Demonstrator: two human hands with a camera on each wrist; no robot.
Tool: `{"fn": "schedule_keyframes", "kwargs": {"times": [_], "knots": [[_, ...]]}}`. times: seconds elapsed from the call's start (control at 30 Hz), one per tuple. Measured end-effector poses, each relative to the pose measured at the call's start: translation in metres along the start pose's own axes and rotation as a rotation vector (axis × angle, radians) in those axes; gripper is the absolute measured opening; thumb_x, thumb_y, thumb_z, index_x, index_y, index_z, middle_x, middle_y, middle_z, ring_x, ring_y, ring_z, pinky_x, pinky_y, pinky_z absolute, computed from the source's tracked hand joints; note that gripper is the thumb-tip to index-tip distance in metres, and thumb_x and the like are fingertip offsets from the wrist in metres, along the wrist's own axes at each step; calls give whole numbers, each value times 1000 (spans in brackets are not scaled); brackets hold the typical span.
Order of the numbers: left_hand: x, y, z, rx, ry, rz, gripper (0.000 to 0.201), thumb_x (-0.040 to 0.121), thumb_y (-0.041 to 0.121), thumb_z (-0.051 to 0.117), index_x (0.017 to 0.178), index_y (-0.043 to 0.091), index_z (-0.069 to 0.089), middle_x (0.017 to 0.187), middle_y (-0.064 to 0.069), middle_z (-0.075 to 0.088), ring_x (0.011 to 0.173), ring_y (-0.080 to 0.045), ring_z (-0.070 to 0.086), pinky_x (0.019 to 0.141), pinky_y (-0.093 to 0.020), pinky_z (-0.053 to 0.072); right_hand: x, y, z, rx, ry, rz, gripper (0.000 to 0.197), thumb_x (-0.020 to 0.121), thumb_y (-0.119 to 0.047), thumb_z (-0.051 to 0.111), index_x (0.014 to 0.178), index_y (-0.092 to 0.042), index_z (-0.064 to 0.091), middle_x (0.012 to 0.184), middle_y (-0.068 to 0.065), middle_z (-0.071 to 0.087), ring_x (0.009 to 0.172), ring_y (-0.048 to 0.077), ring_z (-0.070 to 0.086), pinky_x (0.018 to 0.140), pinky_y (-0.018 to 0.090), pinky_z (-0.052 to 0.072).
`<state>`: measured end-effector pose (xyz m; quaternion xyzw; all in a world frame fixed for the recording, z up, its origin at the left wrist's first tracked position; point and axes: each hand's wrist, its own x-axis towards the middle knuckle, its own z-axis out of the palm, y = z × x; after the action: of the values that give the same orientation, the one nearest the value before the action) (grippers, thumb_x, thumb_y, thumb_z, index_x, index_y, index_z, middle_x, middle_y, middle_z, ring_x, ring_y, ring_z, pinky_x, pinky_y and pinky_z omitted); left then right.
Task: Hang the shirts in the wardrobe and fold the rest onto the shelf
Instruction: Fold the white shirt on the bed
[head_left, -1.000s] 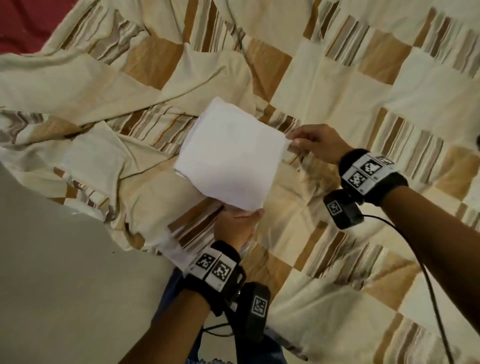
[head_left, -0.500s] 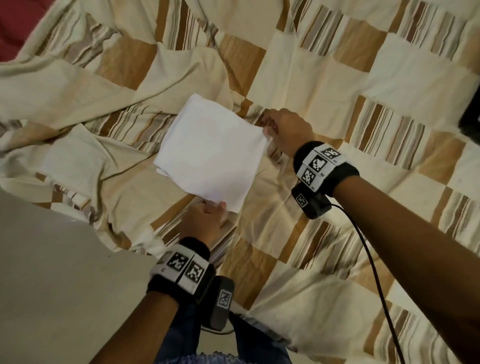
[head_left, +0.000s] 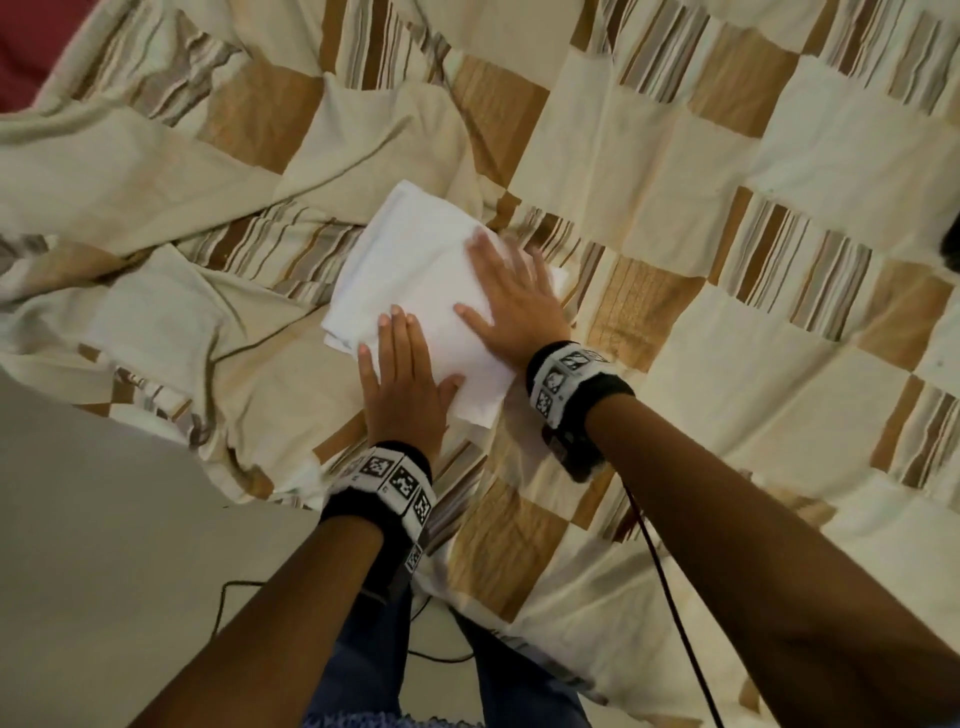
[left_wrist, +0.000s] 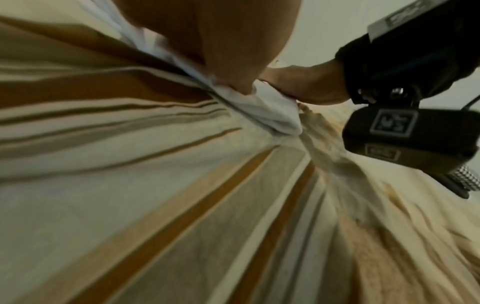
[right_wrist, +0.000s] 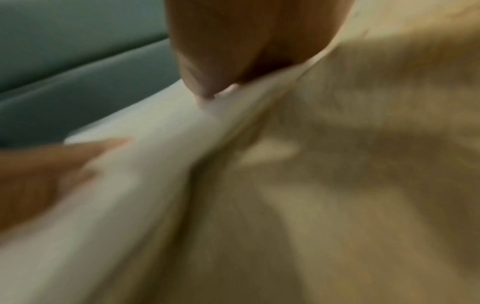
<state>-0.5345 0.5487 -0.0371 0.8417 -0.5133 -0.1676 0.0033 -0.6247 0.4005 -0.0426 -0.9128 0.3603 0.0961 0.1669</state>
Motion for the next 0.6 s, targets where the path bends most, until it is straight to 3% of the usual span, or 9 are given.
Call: {"fn": "schedule_keyframes", "kwargs": {"times": [0.07, 0.1, 0.2, 0.27, 0.33, 0.4, 0.43, 0.5, 0.6], "knots": [[-2, -3, -8, -174, 83, -22, 69, 85, 38, 55, 138, -3, 38, 144, -22, 38, 134, -36, 35, 110, -49, 24, 3, 8, -14, 66, 43, 179, 69, 96, -53, 29, 150, -14, 15, 157, 7, 18, 144, 25, 15, 116, 43, 8], [-5, -4, -13, -321, 140, -89, 64, 82, 32, 63, 134, -1, 42, 139, -21, 43, 129, -37, 39, 108, -46, 28, 6, 10, -23, 86, 78, 192, 66, 95, -50, 36, 148, -12, 23, 153, 9, 28, 140, 27, 25, 113, 43, 16], [-15, -10, -27, -744, 286, -515, 61, 77, 23, 74, 125, -3, 46, 121, -19, 52, 111, -34, 49, 94, -41, 39, 25, 8, -46, 226, 121, 81, 57, 92, -42, 52, 137, -9, 41, 135, 14, 49, 122, 31, 44, 99, 38, 32], [-13, -20, -26, -1058, 154, -861, 71, 71, 37, 75, 121, -7, 48, 114, -16, 58, 106, -30, 56, 94, -39, 45, 38, 5, -52, 278, 21, 59, 62, 86, -46, 61, 133, -8, 45, 130, 14, 51, 118, 30, 46, 93, 34, 34], [-5, -28, -25, -1292, 52, -995, 71, 59, 49, 73, 103, -5, 61, 105, -19, 66, 101, -33, 63, 92, -44, 51, 46, 5, -56, 333, -84, 116, 68, 78, -50, 68, 128, -9, 47, 125, 11, 54, 113, 28, 50, 85, 30, 36], [6, -28, -32, -1378, -20, -946, 40, 68, 40, 76, 87, 7, 66, 99, -15, 68, 96, -32, 65, 90, -43, 53, 51, 3, -58, 393, -167, 139, 66, 76, -51, 71, 125, -12, 51, 124, 9, 56, 112, 27, 52, 86, 29, 38], [11, -26, -34, -1392, -51, -911, 32, 75, 31, 75, 92, 6, 66, 103, -14, 68, 97, -31, 65, 90, -42, 52, 51, 2, -59, 418, -201, 135, 62, 77, -50, 70, 124, -13, 54, 126, 8, 57, 115, 27, 52, 90, 28, 38], [16, -18, -39, -1406, -71, -838, 42, 82, 18, 70, 118, -2, 57, 117, -17, 63, 105, -31, 61, 94, -43, 50, 42, -1, -64, 489, -201, 145, 56, 81, -43, 69, 126, -13, 56, 130, 9, 55, 120, 27, 50, 93, 27, 36], [22, 1, -54, -1221, 34, -632, 65, 83, 18, 68, 137, -1, 39, 135, -19, 50, 120, -31, 52, 104, -44, 41, 7, 1, -79, 731, -131, 201, 63, 88, -31, 65, 141, -12, 39, 143, 10, 44, 130, 25, 41, 100, 26, 30]]}}
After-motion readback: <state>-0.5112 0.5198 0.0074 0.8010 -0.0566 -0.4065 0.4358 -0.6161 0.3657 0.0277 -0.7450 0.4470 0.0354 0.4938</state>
